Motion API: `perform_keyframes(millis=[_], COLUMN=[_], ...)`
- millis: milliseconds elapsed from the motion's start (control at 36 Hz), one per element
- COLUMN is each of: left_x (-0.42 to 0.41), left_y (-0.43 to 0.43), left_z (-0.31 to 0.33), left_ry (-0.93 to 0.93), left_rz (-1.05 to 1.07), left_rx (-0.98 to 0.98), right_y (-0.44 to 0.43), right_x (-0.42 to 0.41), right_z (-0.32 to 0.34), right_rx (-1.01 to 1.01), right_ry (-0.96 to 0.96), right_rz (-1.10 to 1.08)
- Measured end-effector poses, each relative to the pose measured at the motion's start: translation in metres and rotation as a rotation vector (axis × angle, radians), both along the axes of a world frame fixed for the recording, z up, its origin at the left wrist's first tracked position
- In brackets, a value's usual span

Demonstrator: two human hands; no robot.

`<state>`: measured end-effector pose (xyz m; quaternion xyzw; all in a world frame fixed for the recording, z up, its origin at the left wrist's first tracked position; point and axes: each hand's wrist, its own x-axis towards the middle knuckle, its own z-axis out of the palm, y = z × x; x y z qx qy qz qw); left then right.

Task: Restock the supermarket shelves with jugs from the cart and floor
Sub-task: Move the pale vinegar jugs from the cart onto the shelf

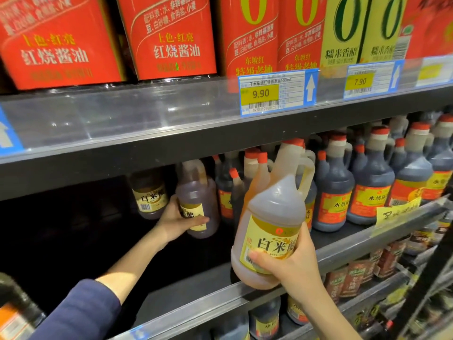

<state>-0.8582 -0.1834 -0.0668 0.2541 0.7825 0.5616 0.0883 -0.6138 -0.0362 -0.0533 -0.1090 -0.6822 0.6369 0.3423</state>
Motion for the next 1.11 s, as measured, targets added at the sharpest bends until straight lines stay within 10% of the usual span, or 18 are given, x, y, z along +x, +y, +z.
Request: perform_keyframes(millis=[417, 778, 1111], left_x=[0.031, 0.007, 0.016], left_y=[0.036, 0.003, 0.026], left_z=[-0.01, -0.014, -0.024], left_ry=[0.211, 0.062, 0.136], left_rz=[0.529, 0.015, 0.314], left_rx=[-0.066, -0.087, -0.042], right_y=[-0.001, -0.001, 0.0], right_x=[0.0, 0.0, 0.0], right_z=[-0.001, -0.004, -0.004], right_rx=[0.015, 0.002, -0.038], right_ry=[-0.018, -0.036, 0.005], right_rz=[0.01, 0.017, -0.001])
